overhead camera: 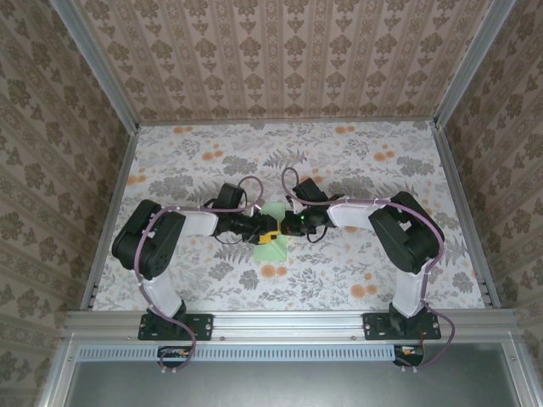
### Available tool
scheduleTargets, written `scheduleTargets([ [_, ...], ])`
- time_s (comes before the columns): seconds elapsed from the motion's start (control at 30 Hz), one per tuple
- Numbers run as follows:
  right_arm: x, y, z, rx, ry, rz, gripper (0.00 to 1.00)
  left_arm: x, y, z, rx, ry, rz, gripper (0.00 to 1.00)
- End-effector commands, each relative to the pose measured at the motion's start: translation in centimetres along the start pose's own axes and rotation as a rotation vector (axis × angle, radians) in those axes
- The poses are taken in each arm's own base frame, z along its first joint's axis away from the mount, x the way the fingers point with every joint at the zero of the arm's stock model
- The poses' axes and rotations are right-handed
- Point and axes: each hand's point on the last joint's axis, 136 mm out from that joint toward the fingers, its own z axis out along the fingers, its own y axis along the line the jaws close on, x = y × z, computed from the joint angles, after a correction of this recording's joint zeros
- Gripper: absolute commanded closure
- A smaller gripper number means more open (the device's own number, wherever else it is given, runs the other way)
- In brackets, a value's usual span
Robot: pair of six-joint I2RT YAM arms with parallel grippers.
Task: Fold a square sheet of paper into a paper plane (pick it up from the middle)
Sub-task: Fold the triangle a second time at the center of the table.
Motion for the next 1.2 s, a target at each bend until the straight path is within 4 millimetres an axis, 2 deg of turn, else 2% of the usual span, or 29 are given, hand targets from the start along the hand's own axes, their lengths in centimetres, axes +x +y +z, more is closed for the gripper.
scheduleTargets([
  [0.0,-0.3,0.5,0.1,-0.022,0.014,-0.019,1.00,0.6,0.6,0.2,-0.013,0.019,0.004,0.64],
  [0.37,-0.2,0.9,-0.1,-0.042,0.015,-0.028,1.00,0.6,0.3,-0.5,-0.021,0.001,0.013,0.66],
  [0.7,-0.2,0.3,0.3,-0.013,0.021,-0.021,1.00,0.6,1.1,-0.3,-0.027,0.004,-0.002,0.66],
  [1.03,-0.5,-0.1,0.6,0.012,0.023,-0.017,1.00,0.4,-0.5,-0.9,-0.007,-0.013,0.032,0.66],
  [1.17,-0.4,-0.2,0.6,0.016,0.028,-0.017,1.00,0.2,-0.6,-1.2,-0.023,-0.025,0.039,0.66],
])
